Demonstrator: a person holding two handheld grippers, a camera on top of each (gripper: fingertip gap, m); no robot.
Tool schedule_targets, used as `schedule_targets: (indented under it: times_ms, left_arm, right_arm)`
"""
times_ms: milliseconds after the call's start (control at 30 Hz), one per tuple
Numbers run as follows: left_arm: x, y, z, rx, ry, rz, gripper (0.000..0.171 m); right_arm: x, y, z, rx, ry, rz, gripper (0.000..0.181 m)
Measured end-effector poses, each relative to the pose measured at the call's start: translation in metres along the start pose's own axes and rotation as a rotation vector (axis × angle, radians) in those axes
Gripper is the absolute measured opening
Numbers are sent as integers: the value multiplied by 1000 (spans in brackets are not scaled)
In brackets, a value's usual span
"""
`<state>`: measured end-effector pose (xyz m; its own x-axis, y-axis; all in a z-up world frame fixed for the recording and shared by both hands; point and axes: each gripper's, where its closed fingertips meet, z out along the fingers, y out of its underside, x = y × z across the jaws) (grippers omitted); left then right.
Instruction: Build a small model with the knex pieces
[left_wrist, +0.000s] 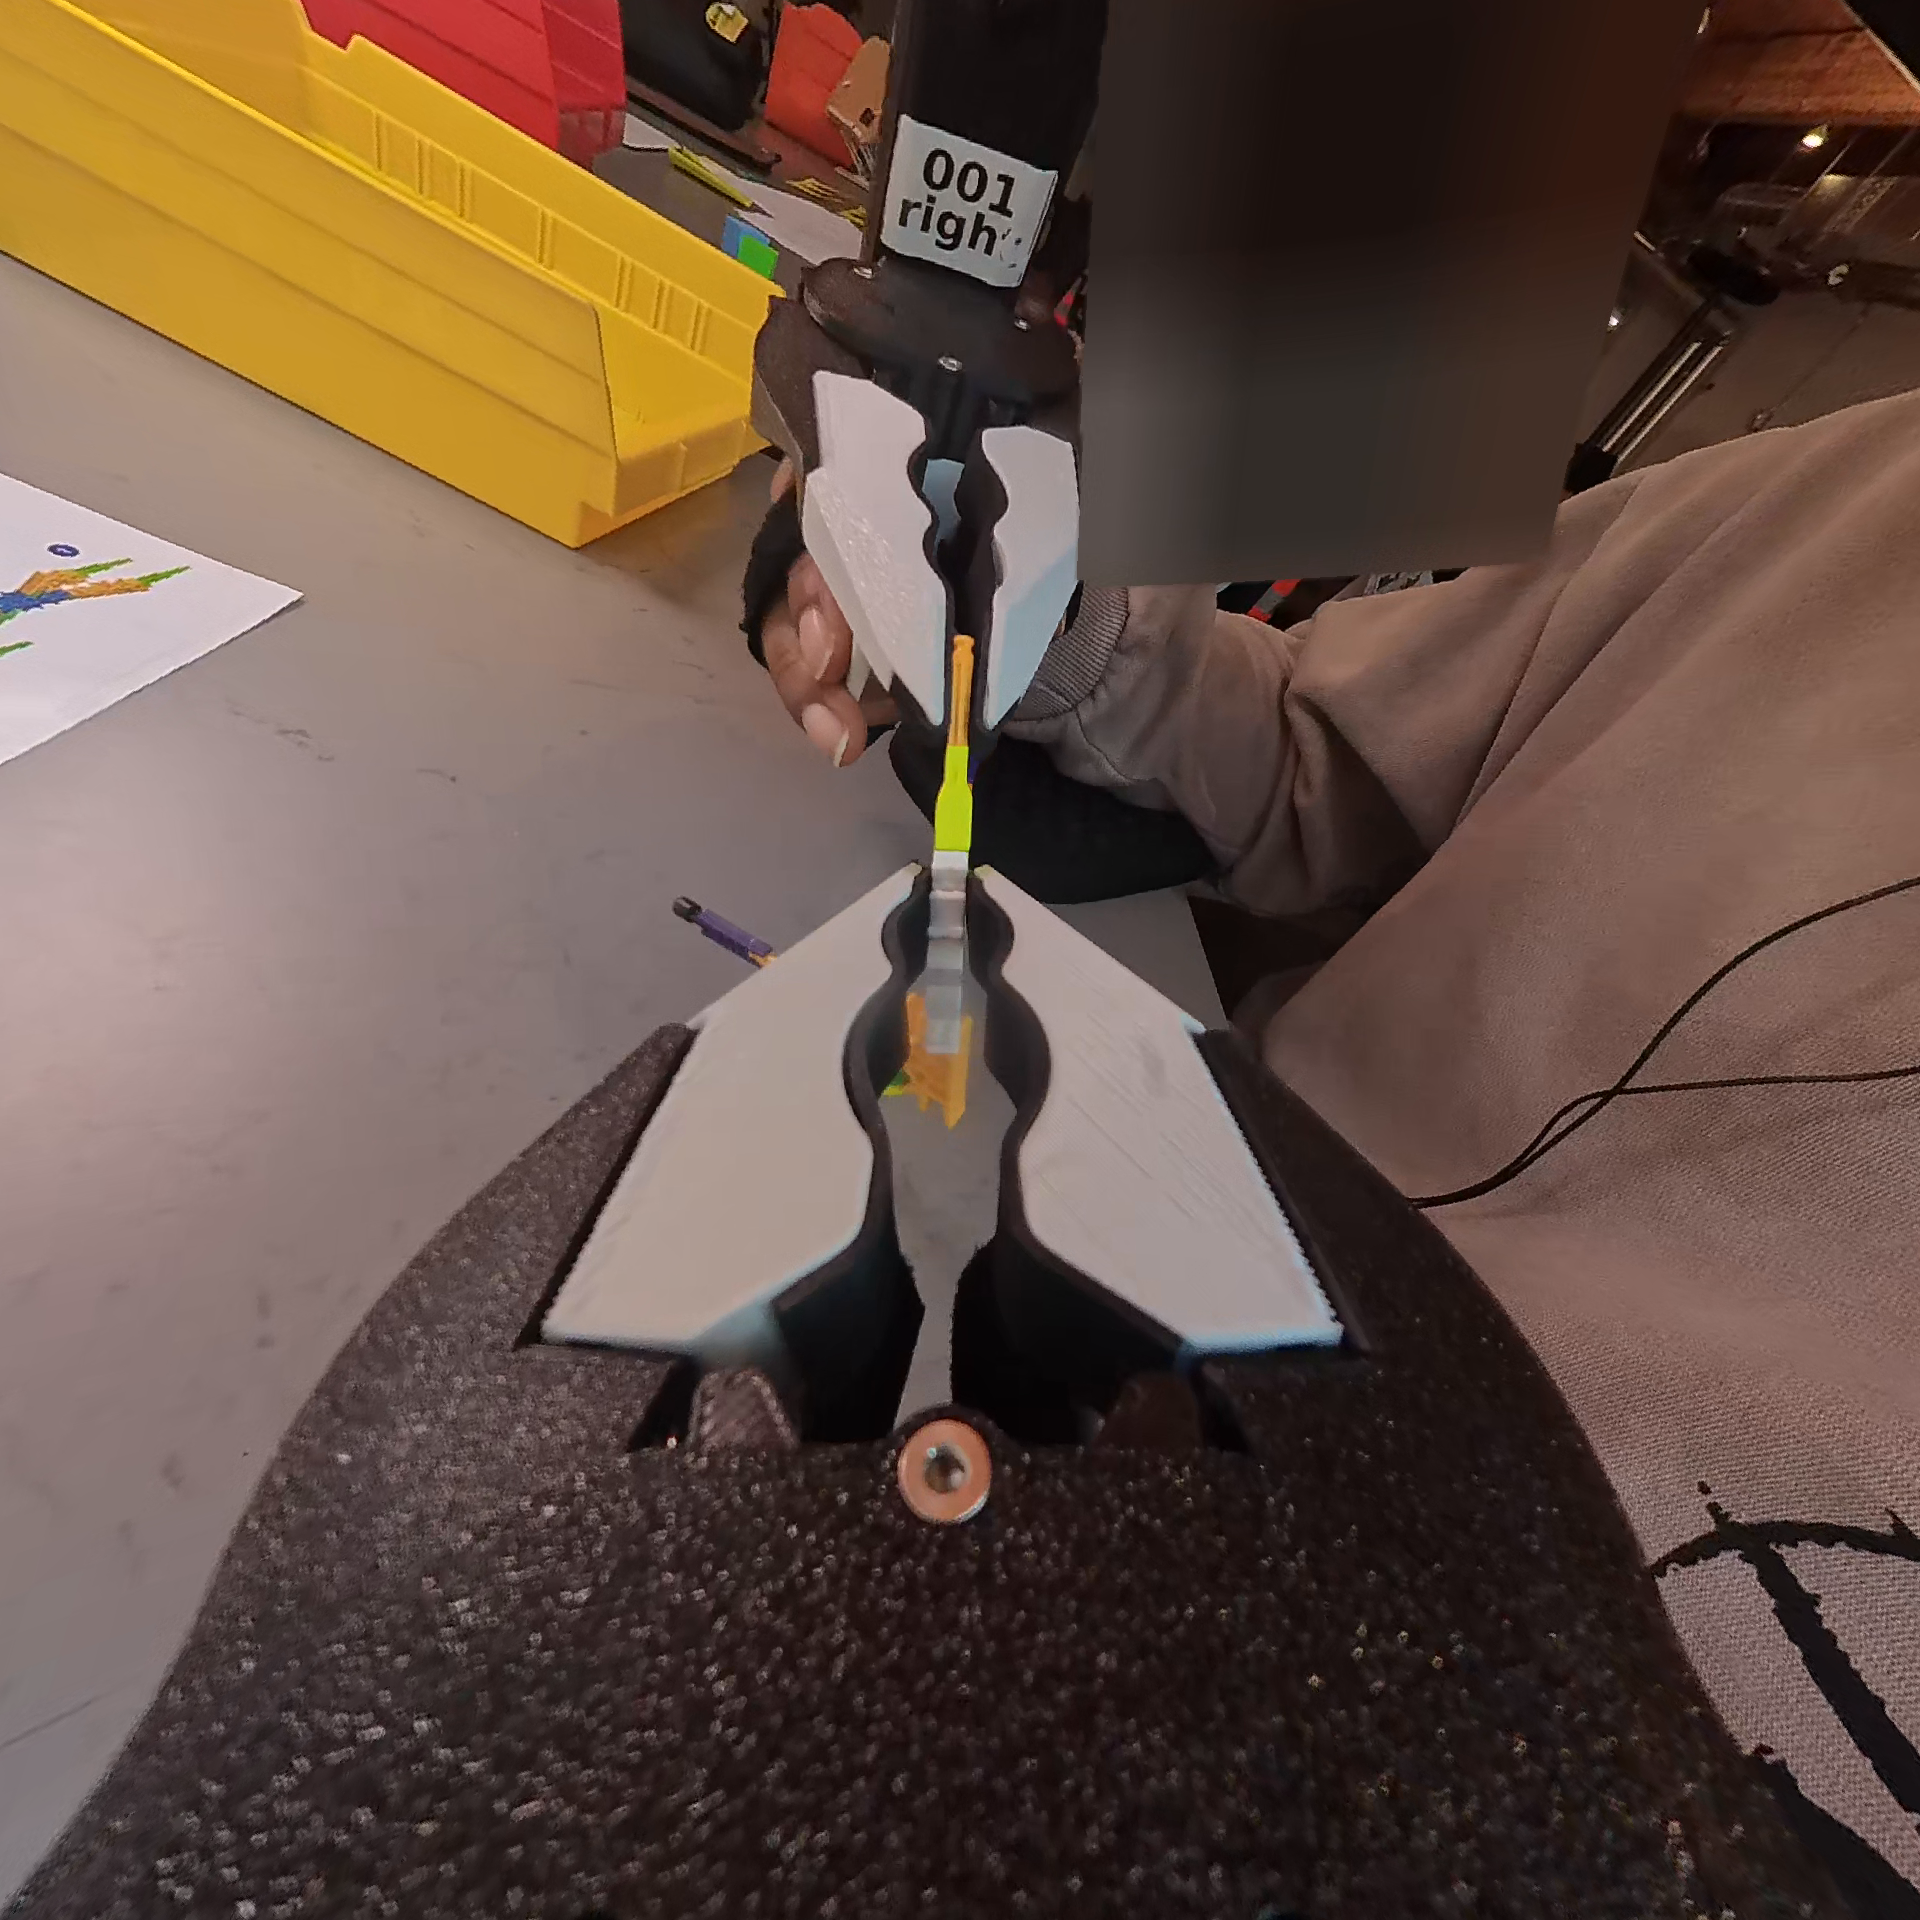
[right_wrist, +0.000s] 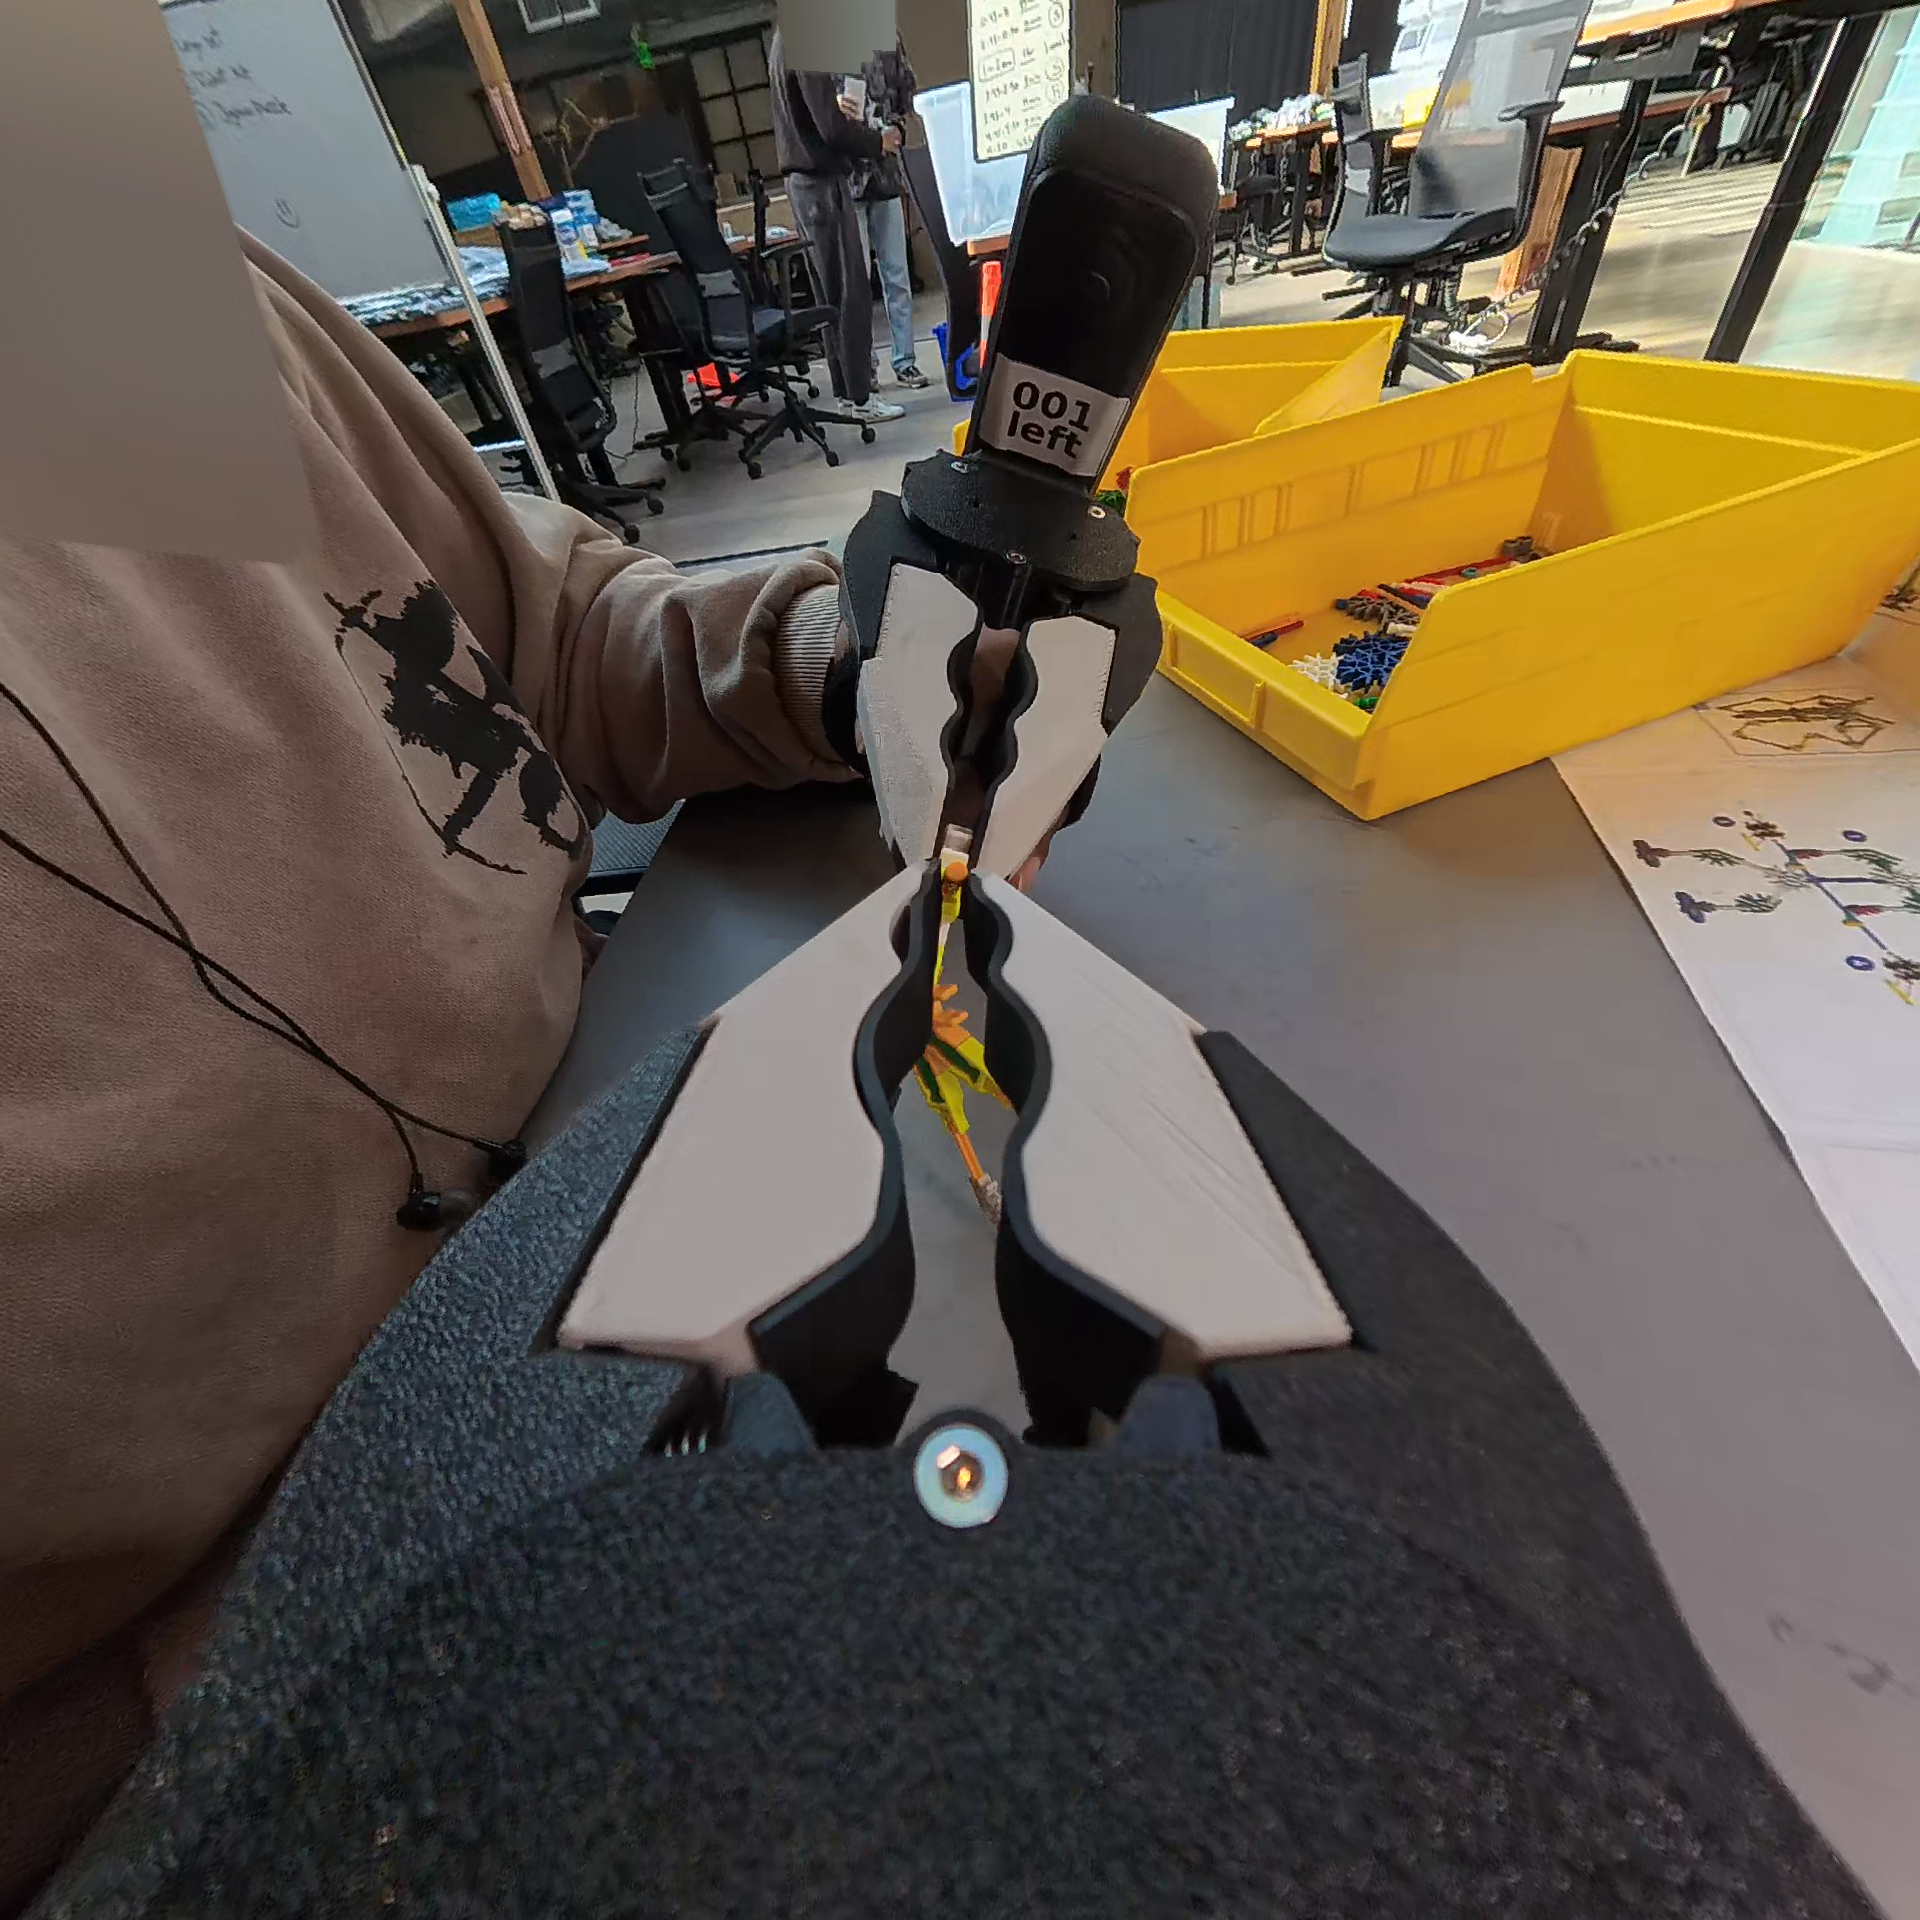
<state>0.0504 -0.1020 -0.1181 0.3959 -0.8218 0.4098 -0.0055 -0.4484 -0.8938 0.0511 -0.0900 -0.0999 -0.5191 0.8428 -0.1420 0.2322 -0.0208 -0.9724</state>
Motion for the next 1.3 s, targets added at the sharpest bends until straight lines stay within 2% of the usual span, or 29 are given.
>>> schedule_targets:
  times_ms: [67, 167, 333, 433, 633, 800, 900, 1000, 1067, 1133, 1233, 1300]
  left_arm:
    - [-1, -4, -1, 31, -4, 7, 6]
    - [0, -10, -1, 78, -3, 26, 19]
    - [-7, -10, 3, 87, -46, 24, 9]
    - [-19, -13, 0, 105, -105, -42, 6]
    - [-39, -13, -2, 149, -217, -196, 6]
    - [-43, -19, 0, 213, -223, -286, 5]
    - [-47, -18, -1, 242, -203, -353, 5]
    - [-52, -17, -8, 264, -197, -372, 5]
    - [-54, -17, -12, 266, -196, -351, 5]
    - [-56, -17, -17, 267, -200, -343, 5]
    - [-58, -21, -23, 291, -199, -336, 5]
    - [-57, -25, -25, 307, -183, -331, 5]
  right_arm:
    - [1, -4, 0, 15, 16, -14, 2]
    - [3, -9, -1, 39, 39, -28, 2]
    - [7, -8, 3, 30, 85, -58, 2]
    - [21, -7, 4, -16, 223, -125, 1]
    - [39, -4, 7, -206, 521, -474, 2]
    - [43, -6, 10, -354, 700, -835, 2]
    - [40, -6, 17, -341, 715, -925, 2]
    - [36, -20, 15, -207, 725, -876, 1]
    - [42, -37, -3, -47, 731, -685, 2]
    - [60, -51, -38, 70, 805, -531, 2]
    - [101, -57, -118, 87, 1069, -428, 2]
    - [126, -50, -190, 38, 1330, -397, 2]
